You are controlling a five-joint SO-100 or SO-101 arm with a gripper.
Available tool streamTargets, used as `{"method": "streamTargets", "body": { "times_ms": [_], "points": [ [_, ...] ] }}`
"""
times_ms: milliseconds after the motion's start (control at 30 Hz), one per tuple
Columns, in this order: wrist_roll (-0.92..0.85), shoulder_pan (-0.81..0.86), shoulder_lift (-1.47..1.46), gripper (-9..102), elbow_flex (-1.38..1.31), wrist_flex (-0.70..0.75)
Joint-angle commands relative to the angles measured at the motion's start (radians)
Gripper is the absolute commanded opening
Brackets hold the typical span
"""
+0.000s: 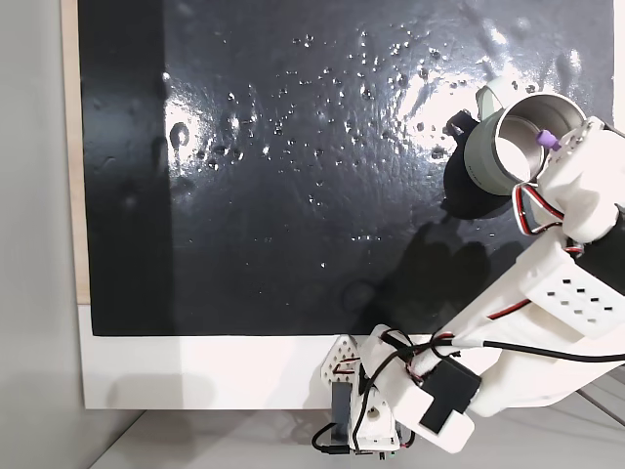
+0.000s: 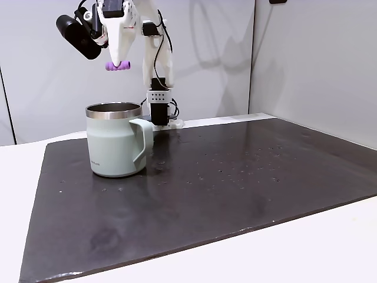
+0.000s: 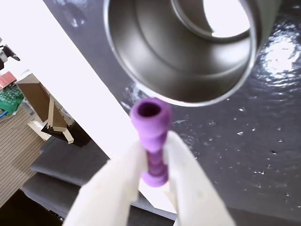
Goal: Grasp a pengrip and put it in the cup.
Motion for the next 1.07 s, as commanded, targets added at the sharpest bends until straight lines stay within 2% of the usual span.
{"method": "streamTargets", "body": {
  "times_ms": [0,233,367,433,1033],
  "points": [
    [0.017,0.002,-0.011,0,-0.104,-0.037],
    [0.018,-0.015,-0.014,3,-0.104,-0.014],
    [0.028,-0.012,-0.017,29,-0.097,-0.002],
    [0.032,-0.009,-0.017,36,-0.095,0.000],
    [0.052,-0.015,-0.017,39,-0.095,0.011]
  ]
}}
